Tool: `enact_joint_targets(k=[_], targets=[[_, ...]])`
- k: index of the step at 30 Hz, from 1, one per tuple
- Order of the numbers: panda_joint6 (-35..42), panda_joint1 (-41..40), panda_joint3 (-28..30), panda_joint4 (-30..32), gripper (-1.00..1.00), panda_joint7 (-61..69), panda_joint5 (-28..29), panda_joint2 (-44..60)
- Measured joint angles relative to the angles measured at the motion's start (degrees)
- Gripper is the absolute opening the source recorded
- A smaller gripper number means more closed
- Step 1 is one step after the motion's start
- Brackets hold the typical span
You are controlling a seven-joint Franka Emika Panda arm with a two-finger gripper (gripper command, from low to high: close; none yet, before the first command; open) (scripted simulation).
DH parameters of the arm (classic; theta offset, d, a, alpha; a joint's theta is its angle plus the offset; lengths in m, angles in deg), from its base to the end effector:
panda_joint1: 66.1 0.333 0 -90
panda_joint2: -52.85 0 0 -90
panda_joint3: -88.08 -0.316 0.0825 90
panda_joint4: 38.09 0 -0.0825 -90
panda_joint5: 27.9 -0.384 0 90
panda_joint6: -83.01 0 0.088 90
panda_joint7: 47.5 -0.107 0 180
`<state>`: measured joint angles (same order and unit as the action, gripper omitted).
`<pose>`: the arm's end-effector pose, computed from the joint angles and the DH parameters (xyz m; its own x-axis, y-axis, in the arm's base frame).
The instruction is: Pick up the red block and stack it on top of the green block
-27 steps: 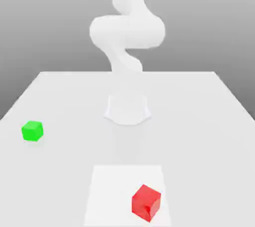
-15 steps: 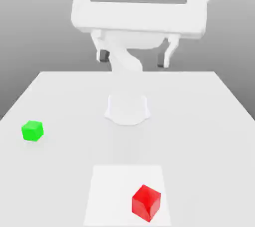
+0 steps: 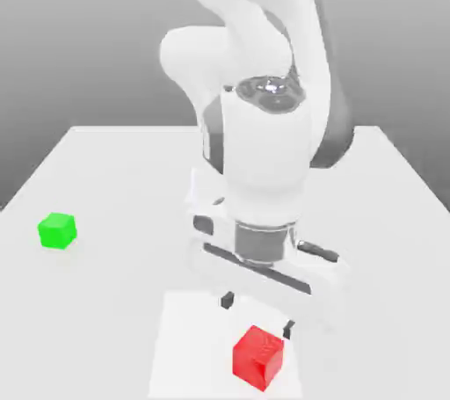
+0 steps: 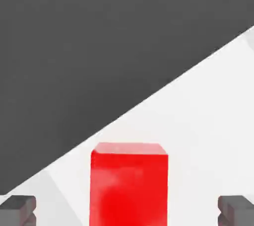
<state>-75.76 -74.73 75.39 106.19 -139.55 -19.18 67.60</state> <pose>0.4608 0.0444 0.1843 0.1689 -0.9856 -0.0005 -0.9856 -0.1689 -0.0055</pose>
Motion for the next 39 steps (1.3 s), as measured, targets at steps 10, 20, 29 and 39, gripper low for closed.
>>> enact_joint_targets(k=[10,20,29,39], targets=[[-4.73,2.62,3.16,-0.87,-1.0,-2.18,2.71,5.73],[4.09,-6.67,8.21,4.94,-1.0,-1.31,-2.78,-8.66],[5.4,-35.16,20.97,14.39,-1.0,-10.05,-1.66,-19.75],[-5.09,-42.71,28.45,18.63,-1.0,-7.95,-10.03,-13.85]])
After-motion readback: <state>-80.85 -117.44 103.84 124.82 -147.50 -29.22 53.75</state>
